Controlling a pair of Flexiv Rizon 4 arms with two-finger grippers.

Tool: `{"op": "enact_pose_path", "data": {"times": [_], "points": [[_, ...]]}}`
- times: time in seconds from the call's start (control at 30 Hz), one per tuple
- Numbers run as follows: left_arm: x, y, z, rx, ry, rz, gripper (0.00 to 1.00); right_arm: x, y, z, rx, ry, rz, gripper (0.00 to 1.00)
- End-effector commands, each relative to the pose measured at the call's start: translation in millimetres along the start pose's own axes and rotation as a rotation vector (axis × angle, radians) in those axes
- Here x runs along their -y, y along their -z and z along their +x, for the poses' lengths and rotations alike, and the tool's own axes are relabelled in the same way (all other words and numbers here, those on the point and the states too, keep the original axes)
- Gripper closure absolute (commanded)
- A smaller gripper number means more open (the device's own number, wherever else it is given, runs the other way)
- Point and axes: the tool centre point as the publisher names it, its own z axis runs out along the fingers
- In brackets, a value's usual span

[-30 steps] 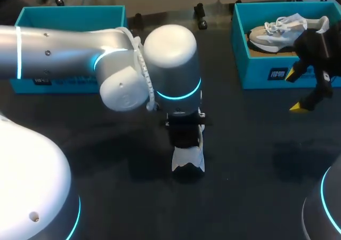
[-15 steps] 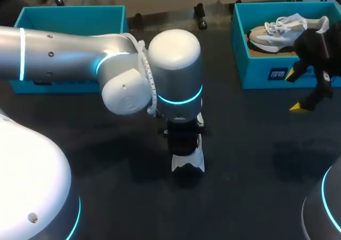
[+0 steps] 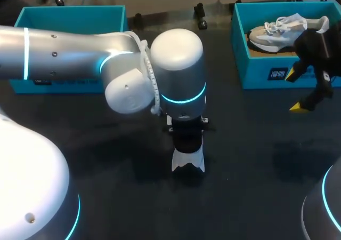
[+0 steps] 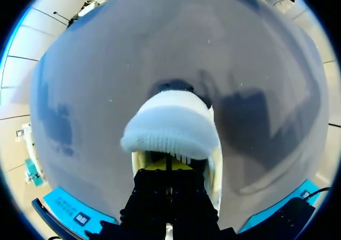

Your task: Take the shoe out of the shoebox, open the shoe tongue, remove and reinsert the insole, then place the shoe into the shoebox

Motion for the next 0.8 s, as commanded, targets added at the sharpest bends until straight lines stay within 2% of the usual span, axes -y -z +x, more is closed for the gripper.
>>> {"op": "enact_pose_path", "data": {"times": [0.03, 0.2, 0.43, 0.6, 0.8], "points": [[10.1, -0.8, 6.4, 0.006, -0.001, 0.011, 1.00, -0.9, -1.3, -0.8, -0.001, -0.002, 0.004, 0.00], [20.6, -14.5, 3.7, -0.007, -0.004, 0.032, 1.00, -0.9, -1.3, -0.8, -0.001, -0.002, 0.004, 0.00], [19.0, -35.2, 3.1, -0.036, 0.021, 0.016, 1.00, -0.9, -1.3, -0.8, -0.001, -0.002, 0.004, 0.00], [13.6, -26.3, 3.5, -0.017, 0.012, -0.043, 1.00, -0.9, -1.3, -0.8, -0.001, -0.002, 0.004, 0.00], [-6.9, -12.3, 2.1, 0.019, 0.029, -0.139, 1.00, -0.9, -1.3, -0.8, -0.001, -0.002, 0.004, 0.00]]}}
